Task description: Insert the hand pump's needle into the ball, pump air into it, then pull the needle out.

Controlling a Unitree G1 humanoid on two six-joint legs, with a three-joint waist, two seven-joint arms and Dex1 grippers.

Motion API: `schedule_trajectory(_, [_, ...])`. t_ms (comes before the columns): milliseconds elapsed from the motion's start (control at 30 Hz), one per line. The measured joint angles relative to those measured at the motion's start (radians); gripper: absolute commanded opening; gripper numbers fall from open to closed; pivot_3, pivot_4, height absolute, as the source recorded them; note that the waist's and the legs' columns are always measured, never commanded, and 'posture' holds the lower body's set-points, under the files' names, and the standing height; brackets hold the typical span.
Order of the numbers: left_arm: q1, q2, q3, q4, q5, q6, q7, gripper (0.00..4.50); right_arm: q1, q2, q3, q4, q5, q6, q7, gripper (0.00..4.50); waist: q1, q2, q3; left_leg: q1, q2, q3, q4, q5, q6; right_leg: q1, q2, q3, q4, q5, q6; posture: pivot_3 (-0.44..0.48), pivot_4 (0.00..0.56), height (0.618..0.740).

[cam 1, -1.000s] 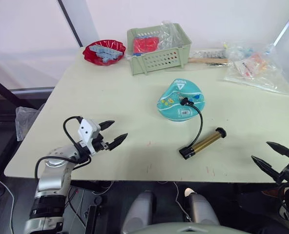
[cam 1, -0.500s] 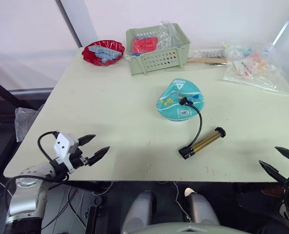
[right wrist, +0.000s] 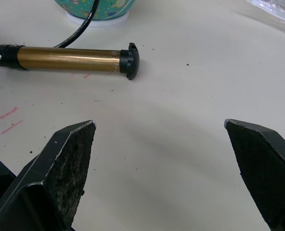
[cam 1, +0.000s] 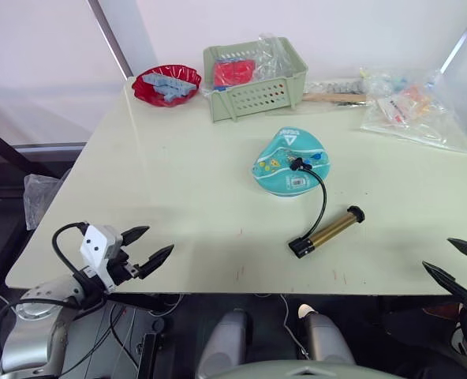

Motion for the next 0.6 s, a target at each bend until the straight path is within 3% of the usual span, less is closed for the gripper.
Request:
schedule_trajectory(300, [-0.075, 0.046, -0.15, -0.219, 0.009, 0.155, 0.001, 4.3, 0.022, -0.019, -0.008, -0.098, 0.099, 0.043, 0.108, 4.5, 0.0, 0.001, 0.0, 0.0, 0.0, 0.0, 0.0, 0.0, 0.0, 0.0, 0.001, 0.0, 0.0, 0.001, -0.001, 0.0, 0.15, 0.737])
schedule_trajectory(600, [-0.268, 0.062, -0.35, -0.276, 0.018, 0.279, -0.025, 4.3, 0.051, -0.03, -0.024, -0.21, 0.173, 0.147, 0.146, 4.5, 0.001, 0.002, 0.001, 0.0, 0.0, 0.001, 0.0, 0.0, 0.0, 0.0, 0.006, 0.001, 0.0, 0.001, -0.001, 0.0, 0.15, 0.737])
